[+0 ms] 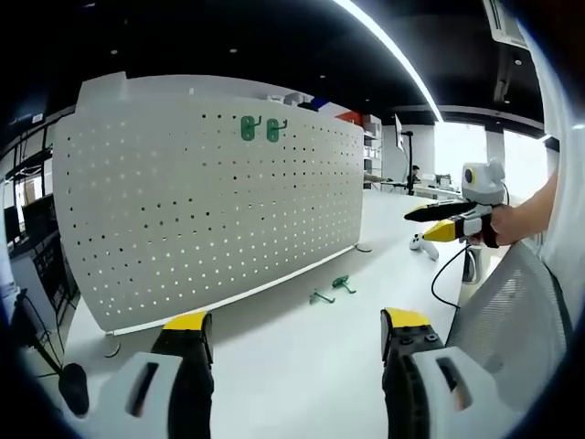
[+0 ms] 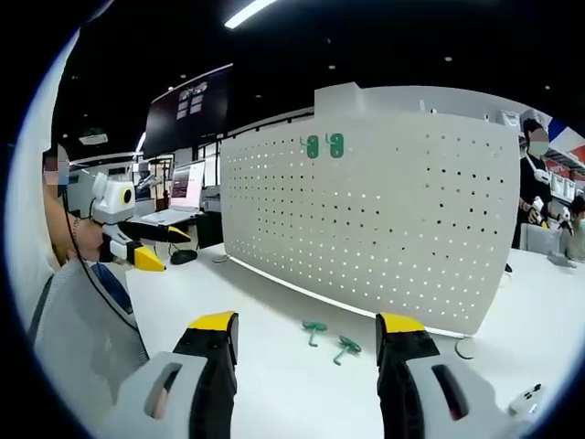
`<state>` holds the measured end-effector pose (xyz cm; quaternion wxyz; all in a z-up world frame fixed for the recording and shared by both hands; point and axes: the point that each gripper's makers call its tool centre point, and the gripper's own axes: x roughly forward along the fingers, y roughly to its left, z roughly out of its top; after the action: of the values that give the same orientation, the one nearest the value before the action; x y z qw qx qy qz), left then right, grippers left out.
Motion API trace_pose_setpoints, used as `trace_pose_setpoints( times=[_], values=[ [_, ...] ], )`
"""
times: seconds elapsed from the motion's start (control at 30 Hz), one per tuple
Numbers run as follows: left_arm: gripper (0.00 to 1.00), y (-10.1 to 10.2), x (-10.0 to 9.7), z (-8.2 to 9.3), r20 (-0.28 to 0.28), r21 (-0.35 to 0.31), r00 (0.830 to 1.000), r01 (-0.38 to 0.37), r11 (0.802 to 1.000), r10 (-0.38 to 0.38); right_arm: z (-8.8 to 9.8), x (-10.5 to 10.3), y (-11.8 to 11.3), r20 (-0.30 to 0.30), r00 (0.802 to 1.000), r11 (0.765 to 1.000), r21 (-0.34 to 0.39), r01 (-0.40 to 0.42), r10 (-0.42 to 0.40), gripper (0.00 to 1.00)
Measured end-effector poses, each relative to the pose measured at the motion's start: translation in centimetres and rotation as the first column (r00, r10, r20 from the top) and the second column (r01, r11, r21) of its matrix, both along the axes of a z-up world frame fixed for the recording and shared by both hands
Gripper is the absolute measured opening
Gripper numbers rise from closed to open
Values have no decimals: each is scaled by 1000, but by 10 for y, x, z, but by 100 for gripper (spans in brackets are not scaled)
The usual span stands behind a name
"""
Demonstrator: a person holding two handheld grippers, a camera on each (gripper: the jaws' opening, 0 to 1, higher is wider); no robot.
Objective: Insert the hook assembly into the mounting plate slot until the hook locks in place.
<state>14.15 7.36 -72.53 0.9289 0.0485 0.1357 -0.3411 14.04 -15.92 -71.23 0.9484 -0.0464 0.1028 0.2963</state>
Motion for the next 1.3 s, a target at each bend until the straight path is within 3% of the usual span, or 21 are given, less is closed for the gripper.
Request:
trace_pose_setpoints(
  times=[0.3,0.6,0.77,1.1,1.3],
  values=[
    [77,-7,4,4,2,9,1000,18,1000,-18,-3,-2,1,-8,1000,1000,-12,-8,8,59],
    [78,-25,16,3,-10,46,996,85,995,-84,-5,-2,2,-13,1000,1000,-23,-10,10,59],
    [78,-36,19,-4,-30,102,990,138,985,-136,-6,-2,1,-19,1000,1000,-28,-6,5,58],
    [79,-51,24,-12,-69,132,979,201,971,-193,-9,-2,-1,-25,1000,1000,-29,-3,2,58],
    [79,-63,24,-22,-111,154,960,273,950,-258,-13,-3,0,-33,999,999,-50,-11,10,58]
  ],
)
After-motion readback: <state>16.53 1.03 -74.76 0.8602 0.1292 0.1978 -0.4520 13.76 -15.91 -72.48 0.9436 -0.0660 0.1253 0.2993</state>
